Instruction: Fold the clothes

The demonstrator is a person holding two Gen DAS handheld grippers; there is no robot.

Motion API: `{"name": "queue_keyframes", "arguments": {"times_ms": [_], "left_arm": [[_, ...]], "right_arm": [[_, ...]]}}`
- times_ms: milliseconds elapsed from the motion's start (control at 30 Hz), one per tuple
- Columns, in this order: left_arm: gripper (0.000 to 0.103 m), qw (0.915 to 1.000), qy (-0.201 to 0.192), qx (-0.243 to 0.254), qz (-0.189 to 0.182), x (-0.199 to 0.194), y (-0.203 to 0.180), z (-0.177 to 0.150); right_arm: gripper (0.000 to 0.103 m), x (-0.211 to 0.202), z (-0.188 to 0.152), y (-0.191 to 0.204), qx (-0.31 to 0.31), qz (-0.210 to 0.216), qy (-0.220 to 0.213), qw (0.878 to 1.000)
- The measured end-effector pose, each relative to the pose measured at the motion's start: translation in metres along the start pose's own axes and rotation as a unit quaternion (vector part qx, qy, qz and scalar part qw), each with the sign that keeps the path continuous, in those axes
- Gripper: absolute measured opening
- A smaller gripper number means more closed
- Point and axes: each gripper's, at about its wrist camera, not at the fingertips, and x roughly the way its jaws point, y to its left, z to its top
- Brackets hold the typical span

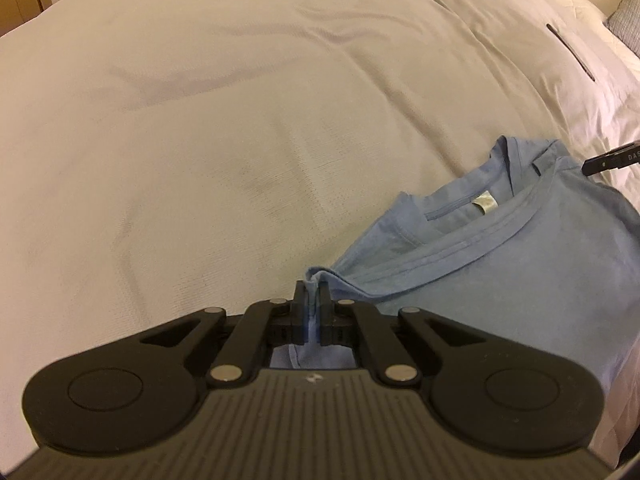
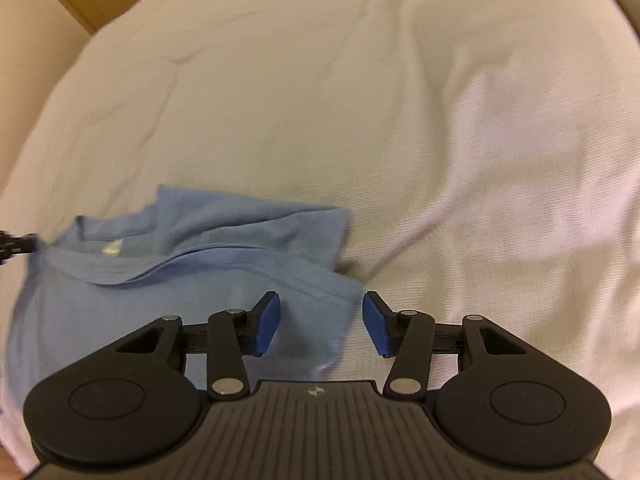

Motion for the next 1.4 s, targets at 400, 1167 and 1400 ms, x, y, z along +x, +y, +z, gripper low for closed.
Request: {"name": "queue_keyframes", "arguments": {"times_ms": [400,1167,1400], "left_arm": [[0.0,0.9992,-0.021,-0.034,-0.005,-0.032,0.0,-0.009],[0.005,0.9829,0.02,-0.159,0.091,-0.002,0.037,-0.017],[0.005,0.9925,0.014,-0.115,0.039,-0.05,-0.031,-0.052]], "right_arm": [[0.001,-0.021,0.003,0.005,0.011,-0.008,-0.038,0.999],[0.017,-0.004,0.041,0.012,-0.056,-0.063,-0.047,0.995],[0.02,-0.06,-0.015,0.034,-0.06,-0.032,-0.035,0.997]]}}
